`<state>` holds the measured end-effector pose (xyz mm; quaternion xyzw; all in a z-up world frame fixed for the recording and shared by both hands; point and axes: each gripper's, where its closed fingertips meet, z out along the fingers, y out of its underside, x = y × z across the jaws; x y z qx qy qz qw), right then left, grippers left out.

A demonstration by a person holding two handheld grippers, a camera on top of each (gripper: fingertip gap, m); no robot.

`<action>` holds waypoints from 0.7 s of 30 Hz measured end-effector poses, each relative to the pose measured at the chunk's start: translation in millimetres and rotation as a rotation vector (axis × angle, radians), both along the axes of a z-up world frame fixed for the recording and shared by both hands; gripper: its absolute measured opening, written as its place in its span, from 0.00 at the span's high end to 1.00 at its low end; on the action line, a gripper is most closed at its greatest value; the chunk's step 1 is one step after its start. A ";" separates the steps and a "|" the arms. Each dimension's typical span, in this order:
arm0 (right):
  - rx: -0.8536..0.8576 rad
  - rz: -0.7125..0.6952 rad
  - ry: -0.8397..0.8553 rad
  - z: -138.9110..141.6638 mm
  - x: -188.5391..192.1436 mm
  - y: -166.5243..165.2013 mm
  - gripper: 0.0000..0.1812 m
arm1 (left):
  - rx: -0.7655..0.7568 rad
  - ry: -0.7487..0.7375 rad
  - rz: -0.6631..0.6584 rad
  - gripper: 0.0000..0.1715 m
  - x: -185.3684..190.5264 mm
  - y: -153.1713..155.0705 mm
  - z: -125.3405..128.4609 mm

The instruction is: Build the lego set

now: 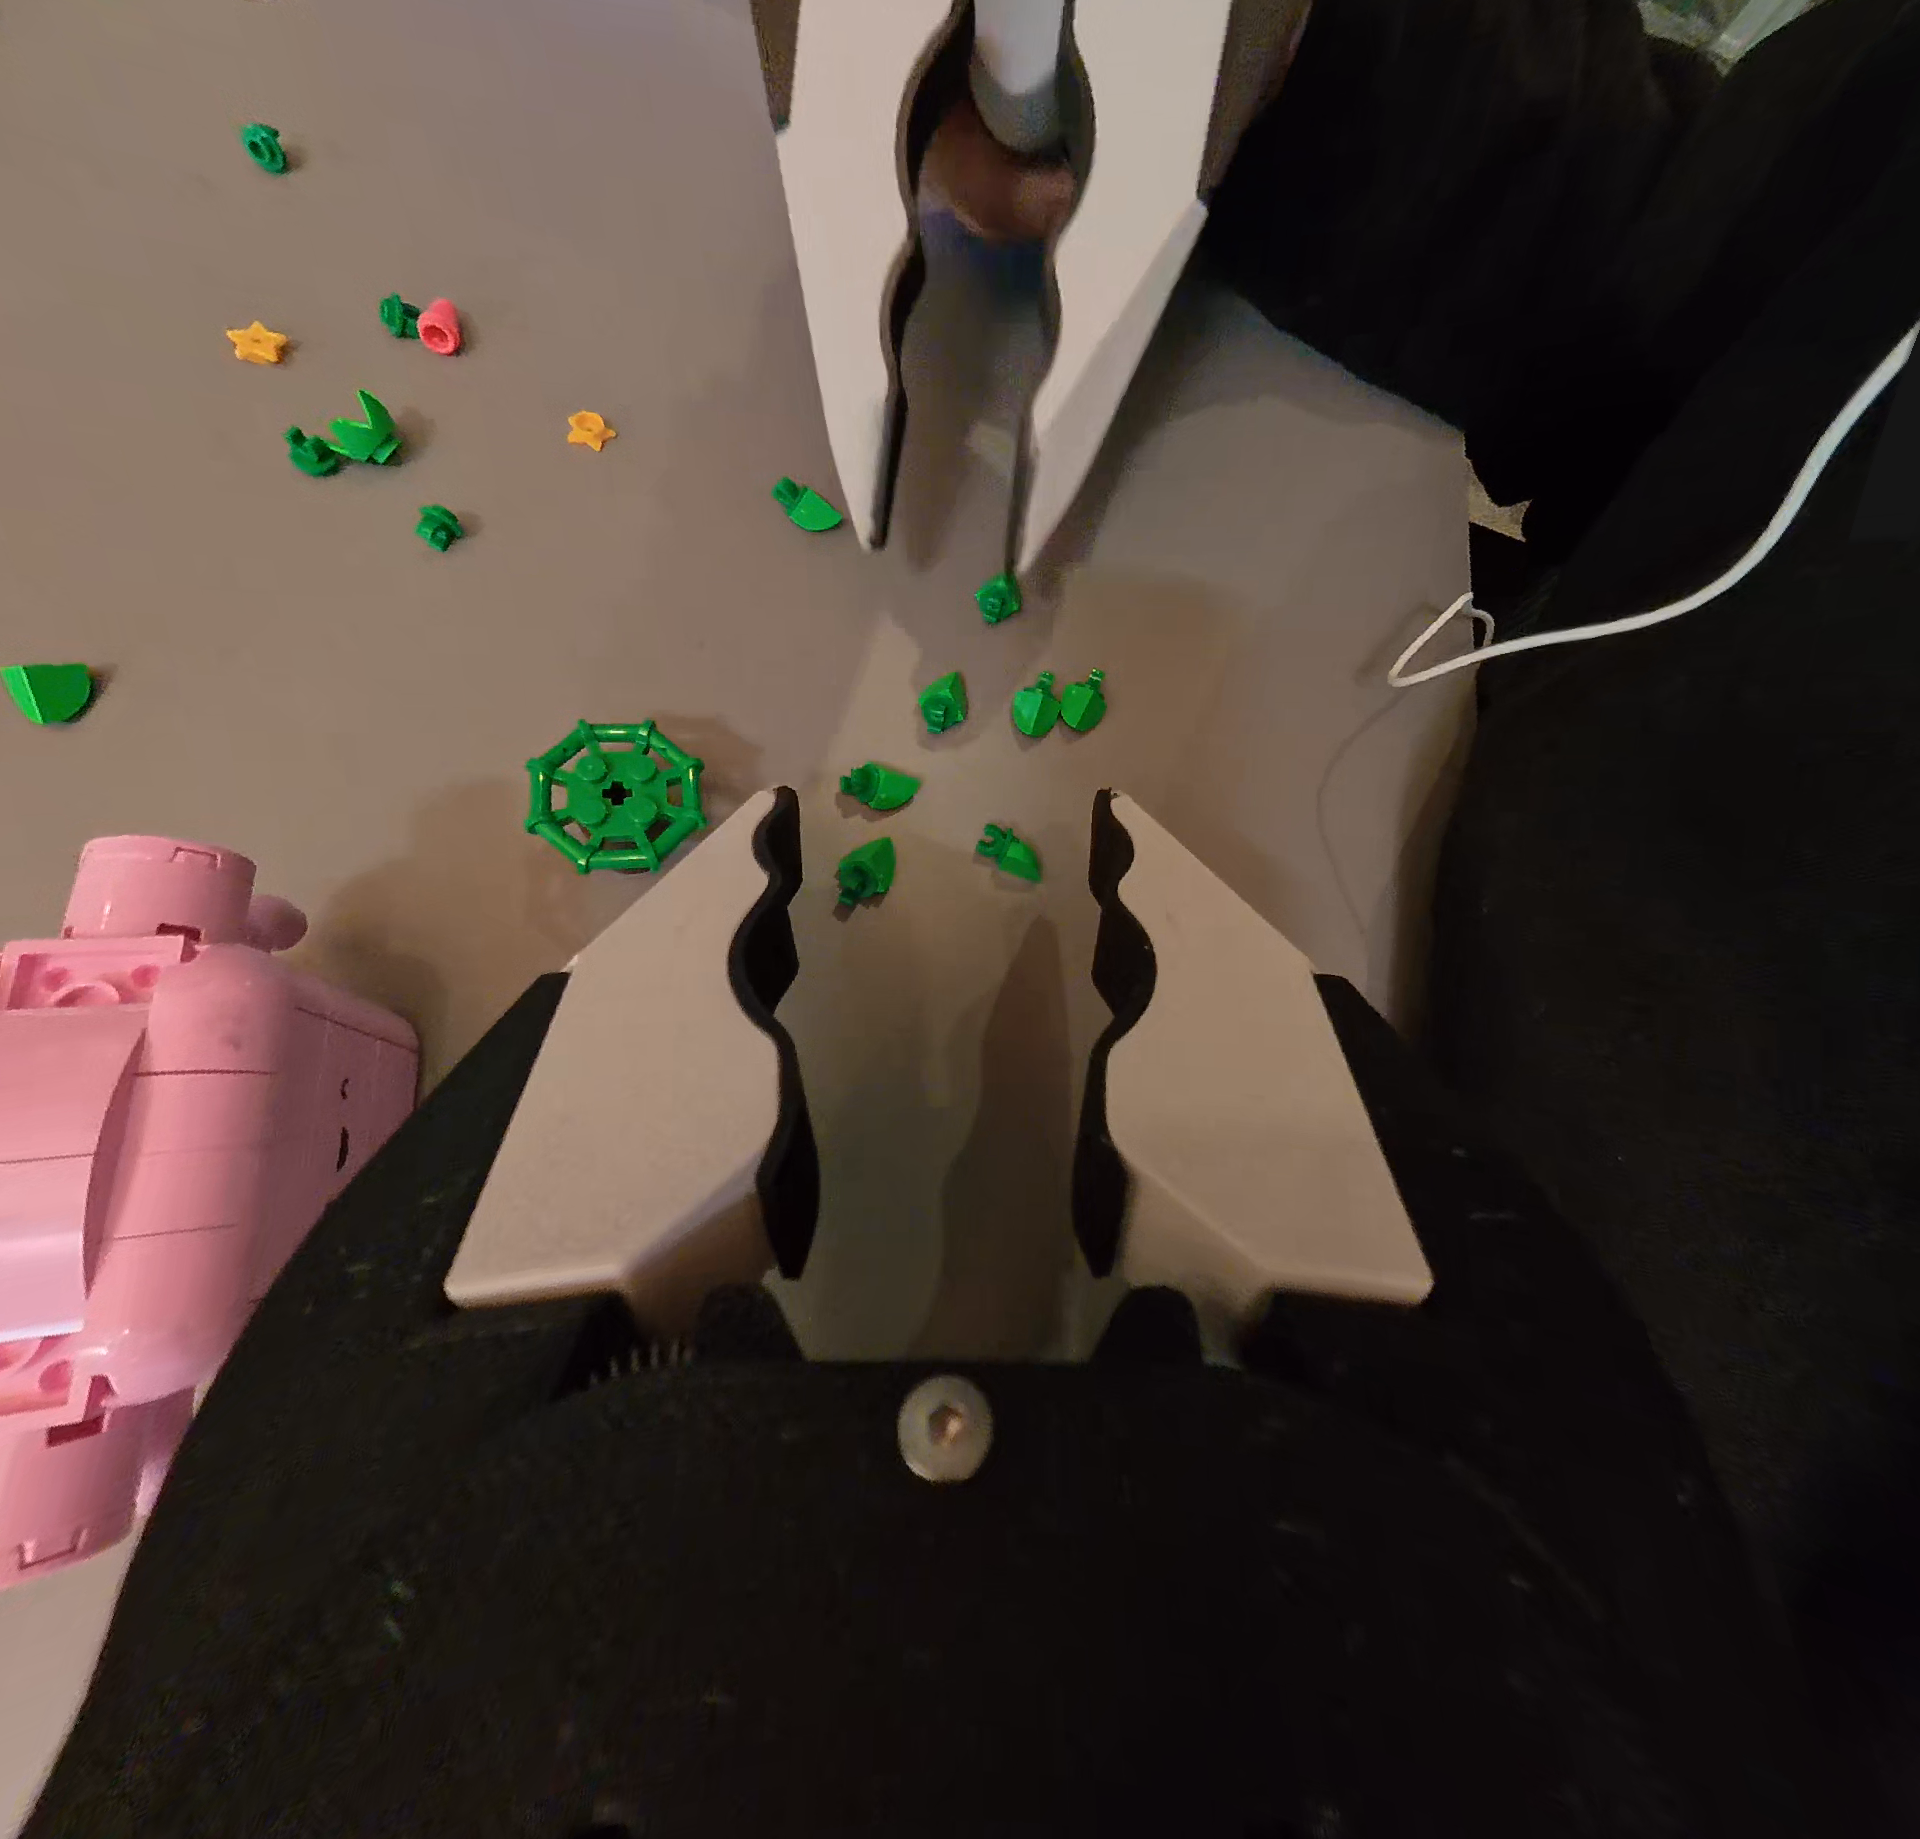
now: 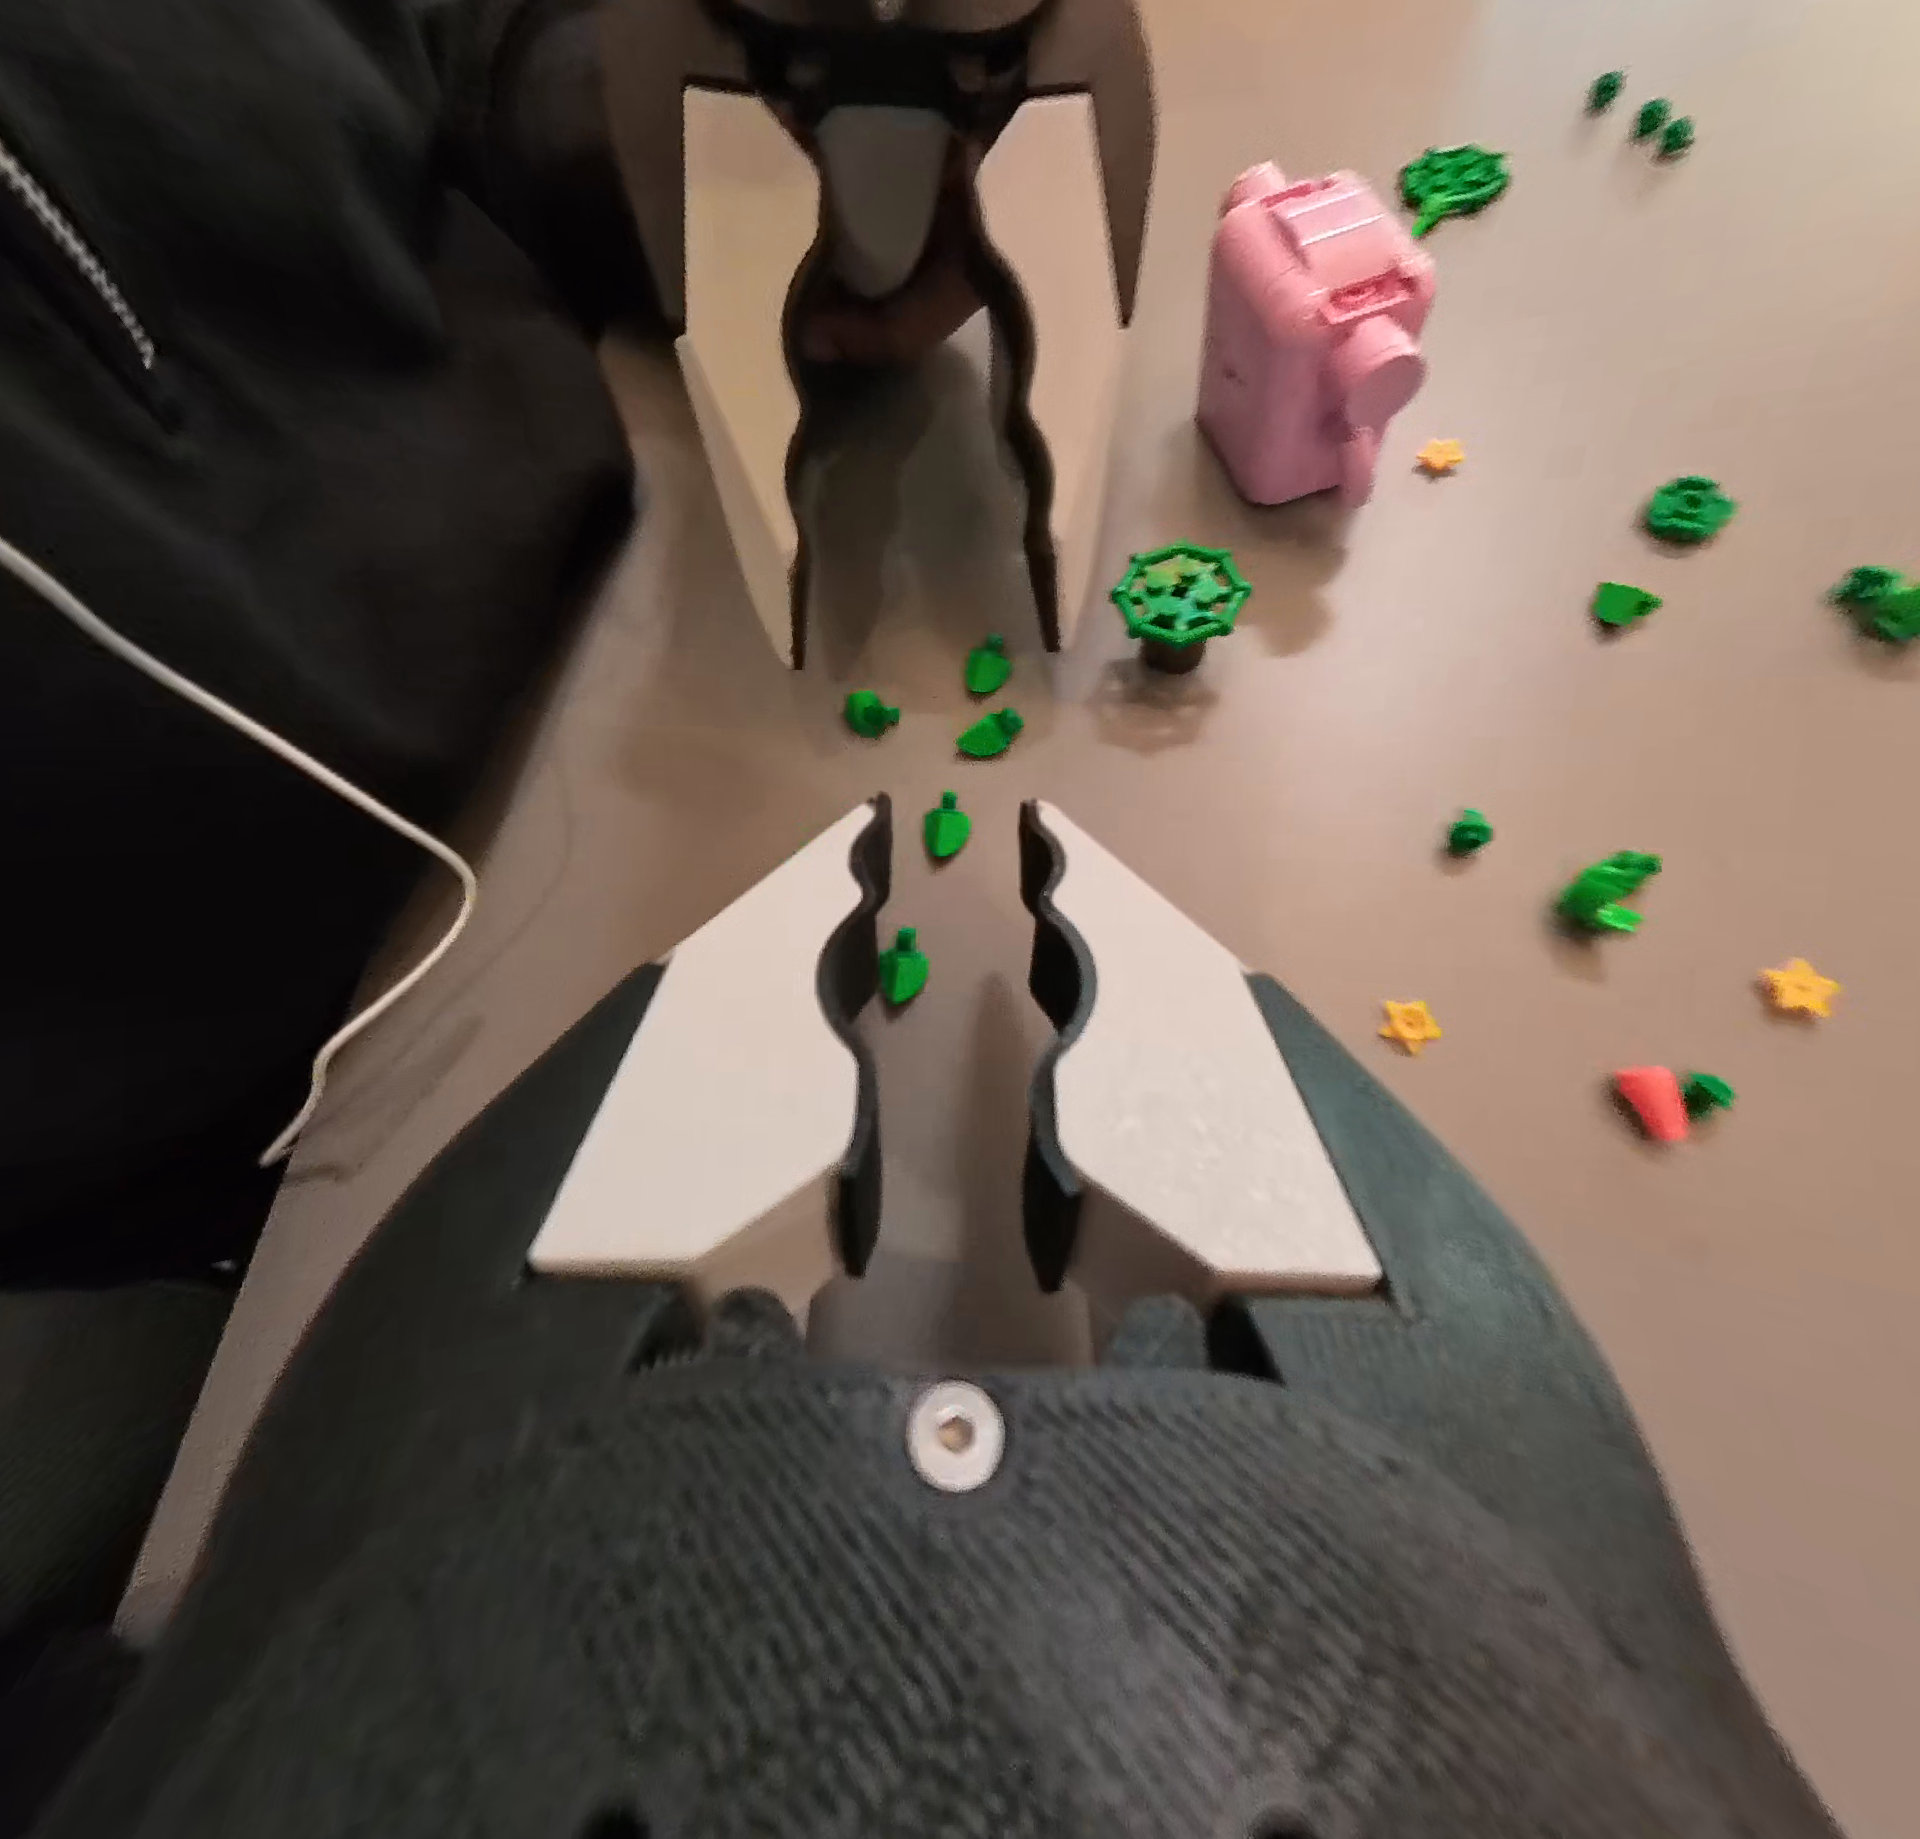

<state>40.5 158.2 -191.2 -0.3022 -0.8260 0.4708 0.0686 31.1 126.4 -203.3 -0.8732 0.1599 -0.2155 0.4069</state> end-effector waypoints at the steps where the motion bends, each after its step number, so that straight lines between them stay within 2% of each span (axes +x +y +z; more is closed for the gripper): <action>1: 0.010 0.019 -0.010 -3.2 2.0 -3.8 0.87 | 0.000 0.000 0.000 0.69 0.0 -0.1 0.0; 5: -0.003 0.095 -0.077 -11.2 13.2 -20.1 0.79 | -0.004 -0.006 -0.001 0.69 0.0 0.0 -0.1; 9: 0.054 0.102 -0.080 -20.6 14.2 -22.2 0.73 | -0.004 -0.014 -0.001 0.69 0.0 0.0 0.3; 21: 0.094 0.133 -0.068 -24.6 19.4 -25.6 0.75 | -0.013 -0.031 -0.005 0.69 0.3 0.0 0.3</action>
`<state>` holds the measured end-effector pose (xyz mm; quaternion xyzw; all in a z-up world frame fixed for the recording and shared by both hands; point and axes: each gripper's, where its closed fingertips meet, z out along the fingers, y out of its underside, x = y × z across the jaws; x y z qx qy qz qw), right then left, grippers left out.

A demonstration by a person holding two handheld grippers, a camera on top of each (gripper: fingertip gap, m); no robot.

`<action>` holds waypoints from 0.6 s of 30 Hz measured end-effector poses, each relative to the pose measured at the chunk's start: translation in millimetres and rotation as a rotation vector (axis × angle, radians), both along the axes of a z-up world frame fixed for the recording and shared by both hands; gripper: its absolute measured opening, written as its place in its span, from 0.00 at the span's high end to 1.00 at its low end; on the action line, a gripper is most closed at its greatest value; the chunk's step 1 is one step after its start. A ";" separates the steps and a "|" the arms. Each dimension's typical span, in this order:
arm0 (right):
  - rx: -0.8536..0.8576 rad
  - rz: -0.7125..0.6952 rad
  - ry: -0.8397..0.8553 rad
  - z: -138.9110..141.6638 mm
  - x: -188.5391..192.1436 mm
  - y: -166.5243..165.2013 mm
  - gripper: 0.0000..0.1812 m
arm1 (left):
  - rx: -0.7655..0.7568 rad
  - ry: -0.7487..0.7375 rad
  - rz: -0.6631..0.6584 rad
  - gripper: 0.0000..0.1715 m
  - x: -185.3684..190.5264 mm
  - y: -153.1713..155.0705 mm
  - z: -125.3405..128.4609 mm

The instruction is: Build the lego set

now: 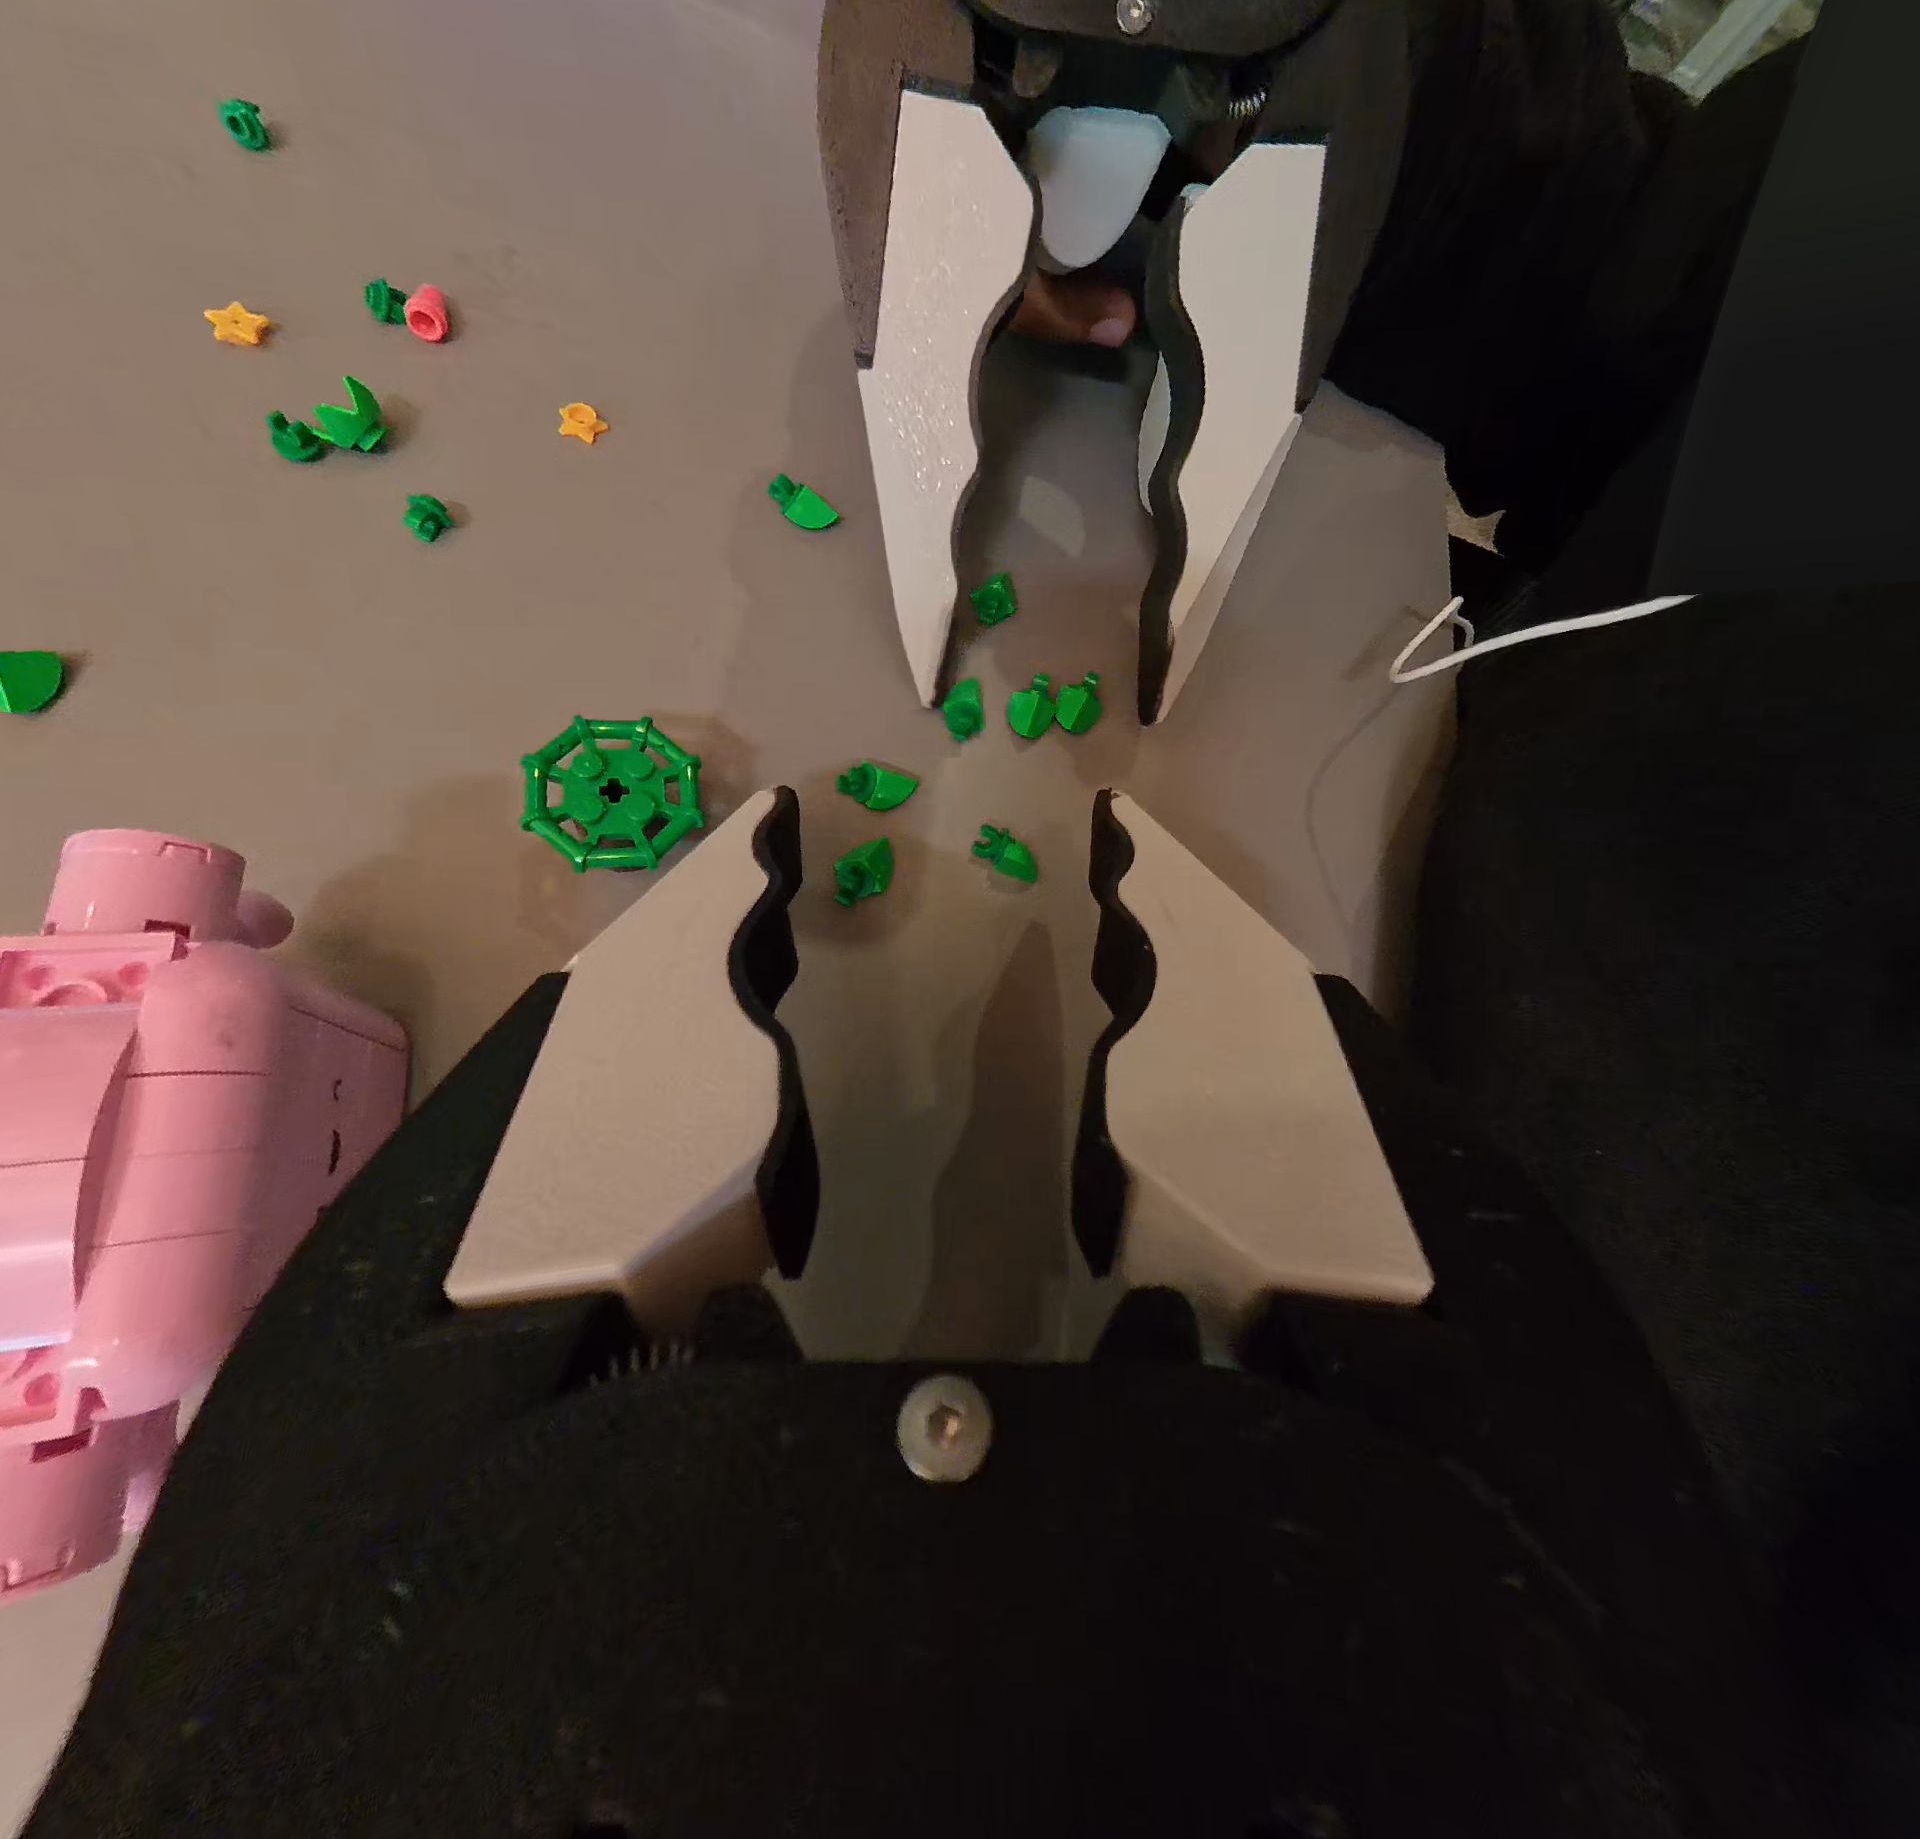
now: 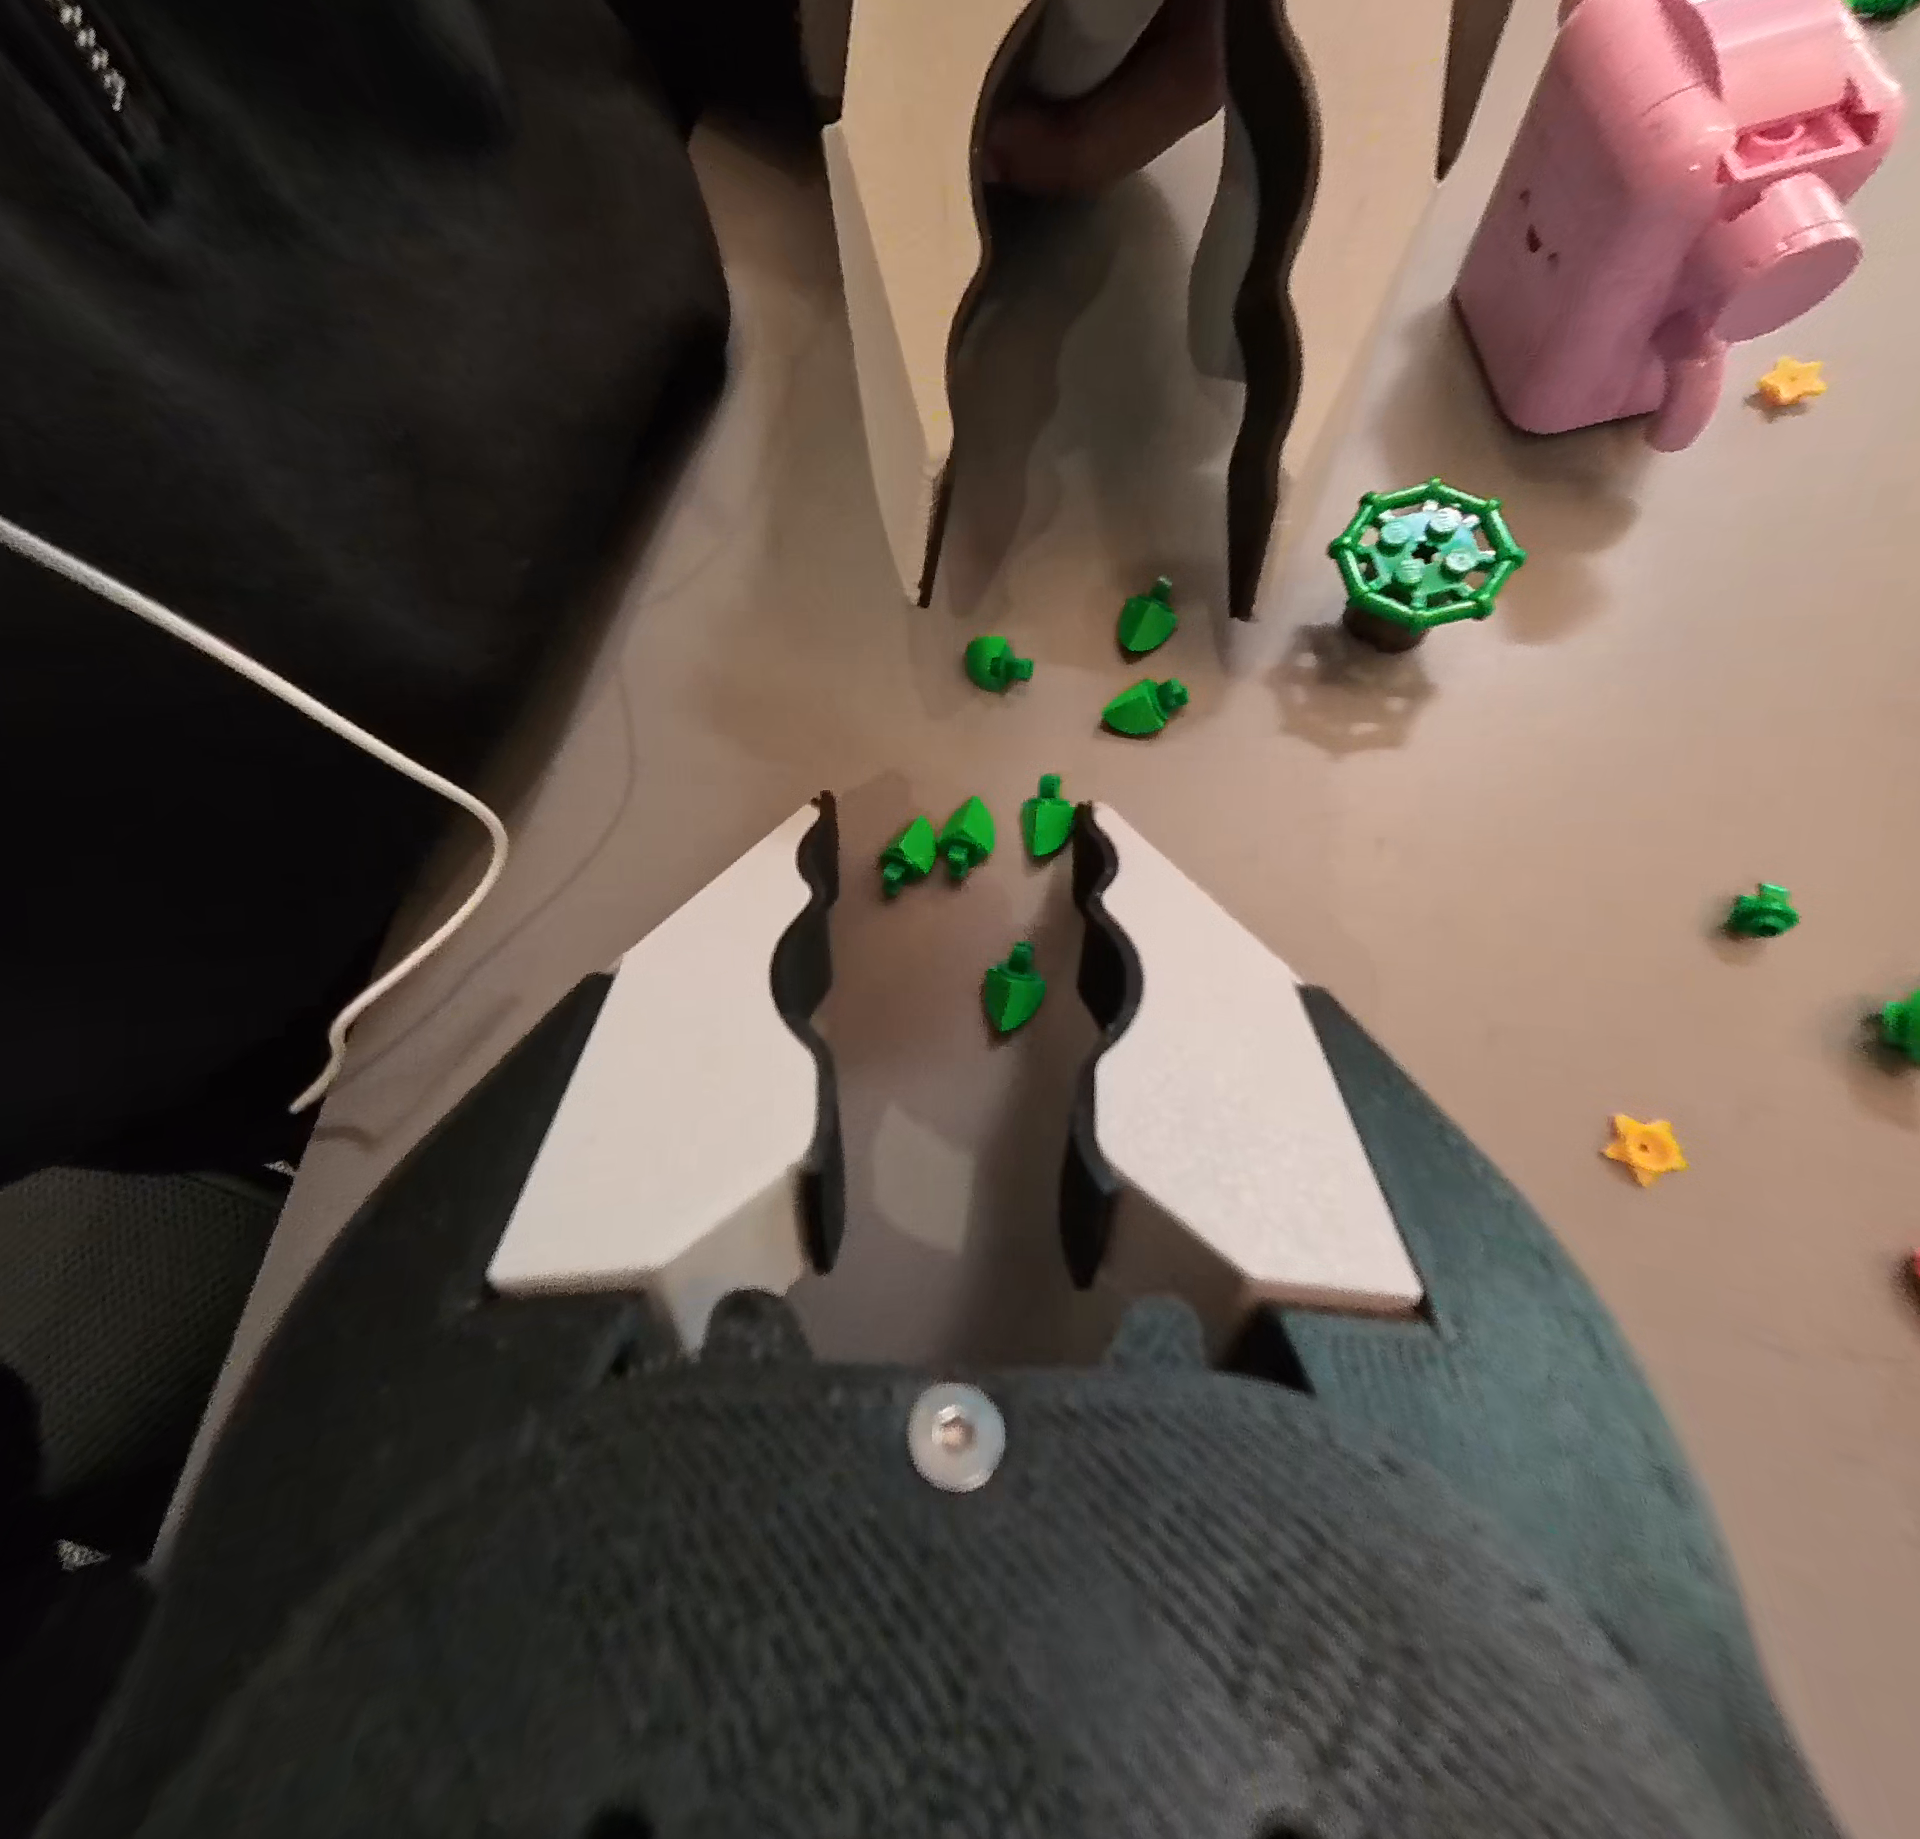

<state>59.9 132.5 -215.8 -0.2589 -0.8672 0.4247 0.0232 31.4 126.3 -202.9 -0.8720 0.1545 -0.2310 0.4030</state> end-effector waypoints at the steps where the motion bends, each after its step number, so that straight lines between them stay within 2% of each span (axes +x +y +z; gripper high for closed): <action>1: 0.000 0.004 -0.004 -0.1 0.9 -0.5 0.76 | -0.001 -0.002 0.000 0.69 -0.1 0.0 -0.1; 15: 0.015 0.021 -0.001 -0.6 3.7 -3.3 0.79 | -0.009 -0.019 -0.006 0.69 0.4 -0.2 -0.1; 18: -0.025 -0.007 0.046 12.3 -2.1 0.1 0.78 | -0.007 -0.020 -0.006 0.69 0.4 -0.3 0.2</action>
